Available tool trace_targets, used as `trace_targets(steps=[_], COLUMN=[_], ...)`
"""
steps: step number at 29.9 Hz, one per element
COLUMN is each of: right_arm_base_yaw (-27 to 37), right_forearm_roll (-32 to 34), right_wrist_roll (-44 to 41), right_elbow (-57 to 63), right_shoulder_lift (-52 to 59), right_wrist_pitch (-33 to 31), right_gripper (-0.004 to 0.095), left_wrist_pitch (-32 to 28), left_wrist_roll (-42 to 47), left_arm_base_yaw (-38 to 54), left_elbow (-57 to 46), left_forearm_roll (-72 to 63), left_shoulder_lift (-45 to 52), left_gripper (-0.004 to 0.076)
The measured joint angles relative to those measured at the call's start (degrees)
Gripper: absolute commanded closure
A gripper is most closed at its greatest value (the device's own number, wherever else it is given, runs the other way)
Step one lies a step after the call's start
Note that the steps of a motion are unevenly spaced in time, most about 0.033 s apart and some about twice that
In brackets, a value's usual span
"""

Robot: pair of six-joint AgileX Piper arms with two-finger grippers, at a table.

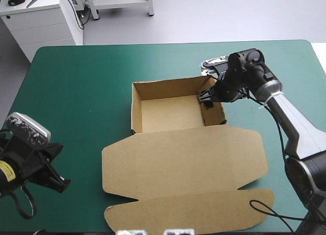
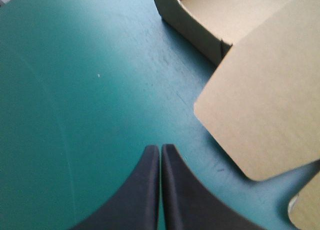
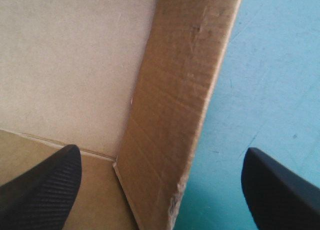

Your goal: Fold the box

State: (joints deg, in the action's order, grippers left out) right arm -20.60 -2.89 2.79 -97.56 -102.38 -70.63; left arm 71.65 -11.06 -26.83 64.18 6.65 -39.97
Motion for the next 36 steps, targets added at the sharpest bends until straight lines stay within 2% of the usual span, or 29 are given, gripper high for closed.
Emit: trace_targets(steps=[5,9,14,20,27,31,36], right_arm_base_yaw=[0.00,0.00,0.00,0.00,2.40,8.15,18.70], right_forearm_roll=[0.00,0.00,0.00,2.89,4.21,5.22,6.06], right_wrist_roll=[0.18,0.18,0.18,-0.06,-0.72,-0.22,0.27], right_elbow=[0.00,0.00,0.00,0.00,-1.45,-3.38,-5.86], right_shoulder_lift=[-3.26,-5.90,-8.84,-10.15,-9.78,-9.47,-9.36], right_wrist_pitch=[2.94,5.83,7.89,9.01,9.84,9.38,10.19], right_gripper=[0.0193,0.0335,0.0601,0.0931,0.0927,0.0927,0.0927], left_wrist_pitch=[0.00,0.00,0.00,0.00,0.00,0.00,0.00], left_wrist_roll=[2.91,3.86,5.05,5.25,5.25,5.25,5.25], left_arm_base_yaw=[0.00,0.00,0.00,0.00,0.00,0.00,0.00], left_elbow=[-10.86,-17.75,-22.58,-22.86,-22.86,-22.87,-22.87], left_forearm_roll=[0.17,0.17,0.17,0.17,0.17,0.36,0.44], left_shoulder_lift=[5.63,8.00,8.58,8.58,8.58,8.58,8.58], left_gripper=[0.0731,0.0731,0.0731,0.0731,0.0731,0.0731,0.0731])
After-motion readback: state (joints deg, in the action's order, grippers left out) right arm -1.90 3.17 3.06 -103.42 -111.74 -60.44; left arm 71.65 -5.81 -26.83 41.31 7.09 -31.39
